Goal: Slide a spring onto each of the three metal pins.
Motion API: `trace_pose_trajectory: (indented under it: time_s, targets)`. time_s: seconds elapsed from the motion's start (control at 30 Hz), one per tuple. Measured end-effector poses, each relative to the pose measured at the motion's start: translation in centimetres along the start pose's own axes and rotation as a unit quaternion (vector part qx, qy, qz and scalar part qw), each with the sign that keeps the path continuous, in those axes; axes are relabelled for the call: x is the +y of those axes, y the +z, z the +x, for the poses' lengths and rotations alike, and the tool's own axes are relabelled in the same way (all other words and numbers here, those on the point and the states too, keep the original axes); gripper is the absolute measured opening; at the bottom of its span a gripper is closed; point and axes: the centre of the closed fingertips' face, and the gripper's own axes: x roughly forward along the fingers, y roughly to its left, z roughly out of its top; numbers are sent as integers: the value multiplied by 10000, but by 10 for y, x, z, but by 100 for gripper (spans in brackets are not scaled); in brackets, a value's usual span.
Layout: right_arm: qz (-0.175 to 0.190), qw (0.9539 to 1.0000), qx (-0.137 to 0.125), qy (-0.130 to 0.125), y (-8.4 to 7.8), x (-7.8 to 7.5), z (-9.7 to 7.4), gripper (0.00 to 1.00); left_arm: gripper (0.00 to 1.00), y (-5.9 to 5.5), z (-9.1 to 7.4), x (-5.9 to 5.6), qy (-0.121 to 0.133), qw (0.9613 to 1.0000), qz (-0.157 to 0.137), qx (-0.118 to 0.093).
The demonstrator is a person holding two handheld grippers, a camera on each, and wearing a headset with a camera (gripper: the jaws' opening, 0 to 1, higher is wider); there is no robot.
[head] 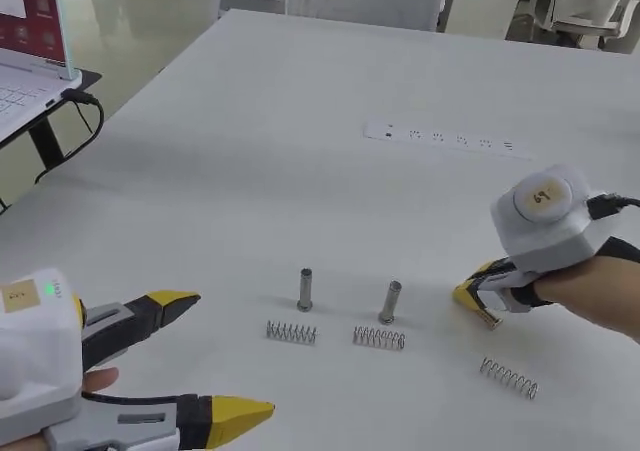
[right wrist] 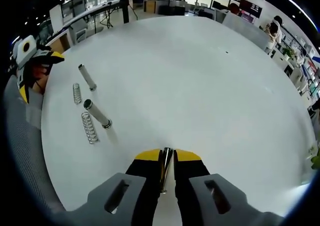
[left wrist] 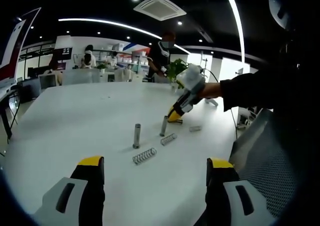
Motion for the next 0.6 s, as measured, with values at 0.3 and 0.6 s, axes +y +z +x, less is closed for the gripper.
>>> trace_pose_trajectory:
  time_s: [0.3, 0.6]
  targets:
    - [23, 9999, 122, -1, -4, -1, 2, 7, 80, 0, 0, 0, 2, 10000, -13, -19]
    - [127, 9996, 255, 23, -5, 0, 3, 6, 80, 1, 0, 0, 10, 10000, -16, -35]
